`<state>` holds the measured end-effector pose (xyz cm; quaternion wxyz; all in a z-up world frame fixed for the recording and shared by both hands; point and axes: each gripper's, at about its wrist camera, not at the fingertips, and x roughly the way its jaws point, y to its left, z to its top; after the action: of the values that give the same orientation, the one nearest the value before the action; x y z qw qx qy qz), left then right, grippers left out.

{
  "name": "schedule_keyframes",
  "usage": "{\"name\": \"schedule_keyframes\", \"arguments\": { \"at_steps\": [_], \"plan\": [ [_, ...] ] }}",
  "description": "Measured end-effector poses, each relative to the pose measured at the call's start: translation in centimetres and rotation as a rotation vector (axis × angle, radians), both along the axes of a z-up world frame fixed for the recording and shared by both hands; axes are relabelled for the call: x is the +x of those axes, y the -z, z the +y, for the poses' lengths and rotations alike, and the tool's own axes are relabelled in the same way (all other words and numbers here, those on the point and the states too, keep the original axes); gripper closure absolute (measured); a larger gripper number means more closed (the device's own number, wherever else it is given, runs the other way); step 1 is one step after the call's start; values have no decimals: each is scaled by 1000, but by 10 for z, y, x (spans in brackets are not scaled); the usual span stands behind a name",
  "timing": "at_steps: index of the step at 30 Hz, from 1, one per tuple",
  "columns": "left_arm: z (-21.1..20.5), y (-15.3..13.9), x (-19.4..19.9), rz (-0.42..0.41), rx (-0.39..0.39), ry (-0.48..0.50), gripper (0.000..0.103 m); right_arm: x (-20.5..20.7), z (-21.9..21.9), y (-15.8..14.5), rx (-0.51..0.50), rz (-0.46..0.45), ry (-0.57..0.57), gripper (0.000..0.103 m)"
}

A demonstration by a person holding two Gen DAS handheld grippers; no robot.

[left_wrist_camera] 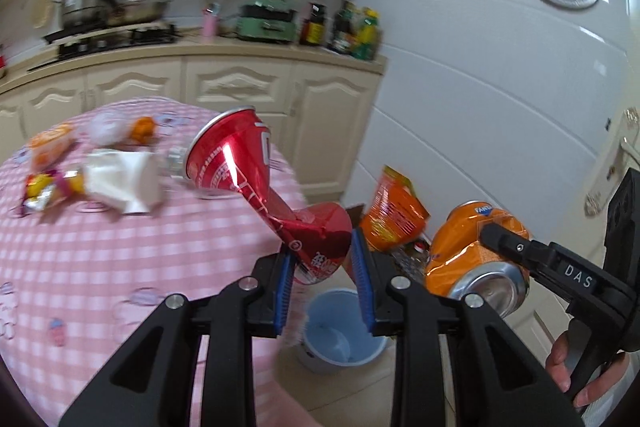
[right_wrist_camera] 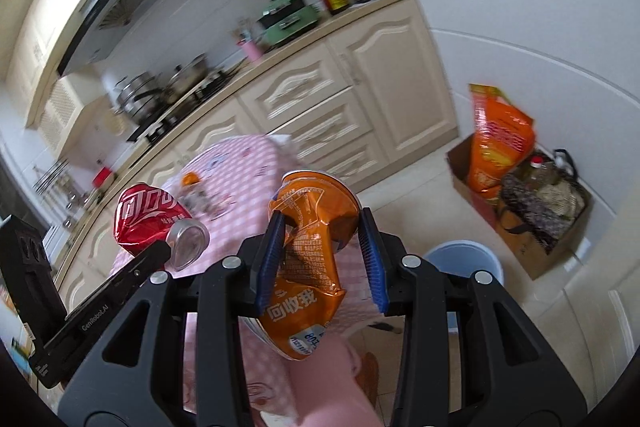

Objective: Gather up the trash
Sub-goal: 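Carry both cans over the blue bin and open both grippers to drop them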

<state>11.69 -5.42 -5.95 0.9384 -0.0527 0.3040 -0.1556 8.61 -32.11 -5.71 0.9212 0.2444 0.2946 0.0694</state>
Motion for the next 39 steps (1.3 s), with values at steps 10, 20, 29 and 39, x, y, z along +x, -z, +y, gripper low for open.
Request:
{"name": "schedule_keyframes", "arguments": {
  "at_steps": [10, 20, 29, 39],
  "plan": [
    [-84, 37, 37, 117, 30, 155, 76, -1, -65, 30, 14, 79, 144, 66],
    [-143, 90, 86, 285, 56, 262, 76, 16, -100, 61, -10, 181, 227, 66],
    [-145, 128, 134, 415, 90, 258, 46, 49, -104, 82, -13, 248, 228, 66],
    [-115, 133, 147, 430, 110, 162, 46, 98, -92, 106, -6, 325, 180, 64]
  ]
}}
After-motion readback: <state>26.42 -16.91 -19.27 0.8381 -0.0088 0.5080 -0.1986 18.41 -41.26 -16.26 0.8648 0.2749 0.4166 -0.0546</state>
